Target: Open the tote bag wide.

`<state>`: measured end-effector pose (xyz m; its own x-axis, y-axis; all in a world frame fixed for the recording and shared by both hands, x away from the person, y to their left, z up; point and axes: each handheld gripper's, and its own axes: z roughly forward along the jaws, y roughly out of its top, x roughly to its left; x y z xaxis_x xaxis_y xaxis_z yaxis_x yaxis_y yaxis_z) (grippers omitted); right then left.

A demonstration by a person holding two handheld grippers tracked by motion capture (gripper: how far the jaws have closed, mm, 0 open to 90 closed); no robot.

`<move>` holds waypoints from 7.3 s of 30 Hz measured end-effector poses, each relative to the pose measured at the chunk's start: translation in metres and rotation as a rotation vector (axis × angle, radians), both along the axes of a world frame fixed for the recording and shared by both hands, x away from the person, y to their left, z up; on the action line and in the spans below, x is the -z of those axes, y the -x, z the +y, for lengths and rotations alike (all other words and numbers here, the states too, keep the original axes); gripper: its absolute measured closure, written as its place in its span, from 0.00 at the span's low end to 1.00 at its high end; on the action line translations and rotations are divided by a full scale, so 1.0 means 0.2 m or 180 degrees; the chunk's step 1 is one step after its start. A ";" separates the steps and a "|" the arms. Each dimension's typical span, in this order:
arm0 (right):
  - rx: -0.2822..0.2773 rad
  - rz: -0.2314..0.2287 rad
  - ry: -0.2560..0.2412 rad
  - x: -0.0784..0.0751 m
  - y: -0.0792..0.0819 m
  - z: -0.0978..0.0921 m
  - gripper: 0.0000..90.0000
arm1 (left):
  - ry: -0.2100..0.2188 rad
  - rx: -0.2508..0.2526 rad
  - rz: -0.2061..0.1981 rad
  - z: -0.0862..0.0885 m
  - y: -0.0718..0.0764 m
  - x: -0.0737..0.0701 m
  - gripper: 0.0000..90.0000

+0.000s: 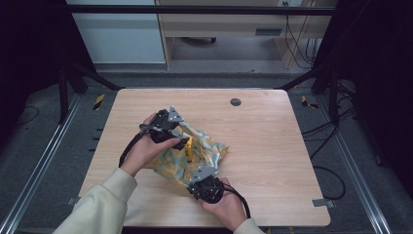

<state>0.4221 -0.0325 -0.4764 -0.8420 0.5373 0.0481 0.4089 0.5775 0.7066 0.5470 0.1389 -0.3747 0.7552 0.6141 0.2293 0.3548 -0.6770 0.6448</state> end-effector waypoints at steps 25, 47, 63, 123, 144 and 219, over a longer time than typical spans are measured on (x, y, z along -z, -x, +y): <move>0.0093 -0.0078 -0.0031 -0.02 -0.01 -0.01 0.75 | 0.0319 0.0018 -0.0152 0.20 0.16 -0.05 0.93; 0.0645 -0.0430 -0.0353 -0.30 -0.04 -0.28 0.61 | 0.0574 0.0073 -0.0360 0.22 0.18 -0.15 0.93; 0.0816 -0.0591 -0.0374 -0.45 0.00 -0.36 0.39 | 0.0905 0.0181 -0.0435 0.32 0.36 -0.22 0.93; 0.0483 -0.0535 -0.0625 -0.41 -0.06 -0.37 0.99 | 0.1174 0.0000 -0.0117 0.66 0.49 0.07 0.94; 0.0347 -0.0091 -0.0220 -0.14 -0.07 -0.31 0.98 | 0.0719 0.0007 0.0194 0.63 0.46 0.31 0.94; 0.0815 -0.0210 0.0318 -0.26 -0.69 -0.16 0.98 | 0.0624 -0.0181 0.0103 0.62 0.42 0.39 0.96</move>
